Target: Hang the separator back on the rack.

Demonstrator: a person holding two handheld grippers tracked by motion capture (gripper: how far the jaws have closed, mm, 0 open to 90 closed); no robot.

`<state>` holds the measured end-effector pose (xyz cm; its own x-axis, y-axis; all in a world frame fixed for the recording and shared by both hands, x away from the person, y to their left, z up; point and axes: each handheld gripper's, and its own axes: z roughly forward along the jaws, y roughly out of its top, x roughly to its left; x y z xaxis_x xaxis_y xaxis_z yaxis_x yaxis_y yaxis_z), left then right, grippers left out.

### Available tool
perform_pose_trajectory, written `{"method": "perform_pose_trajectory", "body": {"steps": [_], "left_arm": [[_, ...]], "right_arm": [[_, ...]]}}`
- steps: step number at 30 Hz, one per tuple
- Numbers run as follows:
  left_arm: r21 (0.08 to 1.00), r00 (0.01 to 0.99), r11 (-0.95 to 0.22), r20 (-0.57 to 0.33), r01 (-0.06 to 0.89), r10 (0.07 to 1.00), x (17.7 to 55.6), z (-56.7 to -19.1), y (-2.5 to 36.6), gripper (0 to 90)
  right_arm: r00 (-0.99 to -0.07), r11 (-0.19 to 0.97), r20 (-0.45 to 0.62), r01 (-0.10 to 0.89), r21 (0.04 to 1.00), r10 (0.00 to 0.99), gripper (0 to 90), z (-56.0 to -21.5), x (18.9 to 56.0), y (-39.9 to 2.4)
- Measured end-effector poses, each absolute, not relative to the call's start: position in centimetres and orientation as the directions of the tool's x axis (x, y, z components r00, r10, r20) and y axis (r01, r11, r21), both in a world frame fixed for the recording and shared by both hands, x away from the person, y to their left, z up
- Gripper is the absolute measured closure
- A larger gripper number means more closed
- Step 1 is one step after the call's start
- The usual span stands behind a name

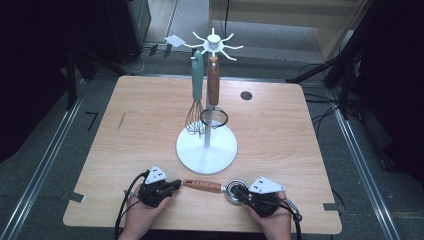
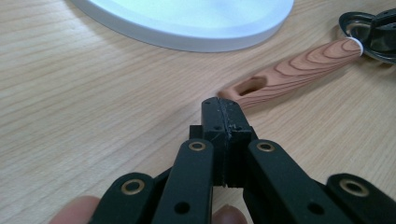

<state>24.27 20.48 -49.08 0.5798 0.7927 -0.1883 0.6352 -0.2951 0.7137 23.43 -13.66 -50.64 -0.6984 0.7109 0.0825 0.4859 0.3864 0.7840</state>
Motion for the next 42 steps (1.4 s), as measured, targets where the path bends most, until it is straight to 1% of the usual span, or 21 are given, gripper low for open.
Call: {"method": "perform_pose_trajectory", "body": {"steps": [4, 7, 11, 15, 17, 19, 24, 26, 30, 31, 35, 38, 40, 42], "left_arm": [[0.722, 0.565, -0.271, -0.196, 0.636, 0.801, 24.4, -48.8, 21.4, 90.0], [0.732, 0.549, -0.251, -0.196, 0.633, 0.813, 24.5, -48.6, 22.5, 90.0], [0.747, 0.517, -0.214, -0.197, 0.630, 0.833, 24.7, -48.4, 24.4, 88.5], [0.757, 0.460, -0.160, -0.202, 0.633, 0.865, 25.0, -48.3, 26.7, 81.7], [0.763, 0.435, -0.138, -0.201, 0.631, 0.878, 25.1, -48.2, 27.9, 80.0], [0.770, 0.415, -0.116, -0.205, 0.627, 0.886, 25.2, -48.1, 28.9, 78.2], [0.780, 0.346, -0.059, -0.207, 0.623, 0.915, 25.6, -48.0, 32.1, 74.9], [0.784, 0.323, -0.038, -0.210, 0.619, 0.923, 25.7, -48.0, 33.1, 74.3], [0.791, 0.289, -0.022, -0.197, 0.611, 0.937, 25.8, -48.1, 34.2, 74.4], [0.793, 0.287, -0.021, -0.196, 0.609, 0.938, 25.8, -48.1, 34.3, 74.4], [0.802, 0.288, -0.034, -0.174, 0.596, 0.942, 25.9, -48.2, 34.2, 73.1], [0.798, 0.270, -0.029, -0.168, 0.602, 0.948, 25.9, -48.3, 34.2, 68.4], [0.798, 0.258, -0.023, -0.167, 0.603, 0.952, 25.8, -48.2, 34.4, 63.7], [0.799, 0.245, -0.009, -0.173, 0.601, 0.954, 25.8, -48.1, 34.6, 60.7]], "right_arm": [[-0.688, 0.378, 0.084, 0.492, 0.784, 0.721, 83.0, -50.7, 23.7, -14.3], [-0.684, 0.368, 0.087, 0.491, 0.790, 0.724, 80.3, -50.6, 23.8, -14.6], [-0.694, 0.353, 0.102, 0.480, 0.803, 0.712, 72.2, -50.3, 24.0, -14.7], [-0.721, 0.350, 0.112, 0.459, 0.816, 0.684, 66.9, -49.7, 24.2, -15.0], [-0.734, 0.367, 0.092, 0.439, 0.820, 0.673, 64.4, -49.2, 24.4, -15.0], [-0.743, 0.369, 0.094, 0.434, 0.822, 0.663, 57.5, -48.6, 24.6, -15.0], [-0.767, 0.422, 0.077, 0.431, 0.798, 0.637, 50.8, -47.5, 25.1, -14.7], [-0.800, 0.456, 0.076, 0.414, 0.788, 0.595, 50.2, -47.1, 25.3, -14.5], [-0.868, 0.561, 0.055, 0.365, 0.742, 0.493, 44.2, -46.4, 25.8, -13.6], [-0.883, 0.590, 0.046, 0.349, 0.728, 0.467, 43.6, -46.2, 26.0, -13.3], [-0.910, 0.651, 0.014, 0.306, 0.695, 0.413, 43.6, -45.5, 26.4, -12.4], [-0.924, 0.674, 0.000, 0.279, 0.684, 0.382, 45.5, -45.2, 27.0, -11.8], [-0.936, 0.700, -0.013, 0.254, 0.668, 0.352, 49.5, -44.9, 27.3, -11.3], [-0.946, 0.721, -0.025, 0.229, 0.654, 0.323, 49.6, -44.6, 27.5, -10.9]]}}
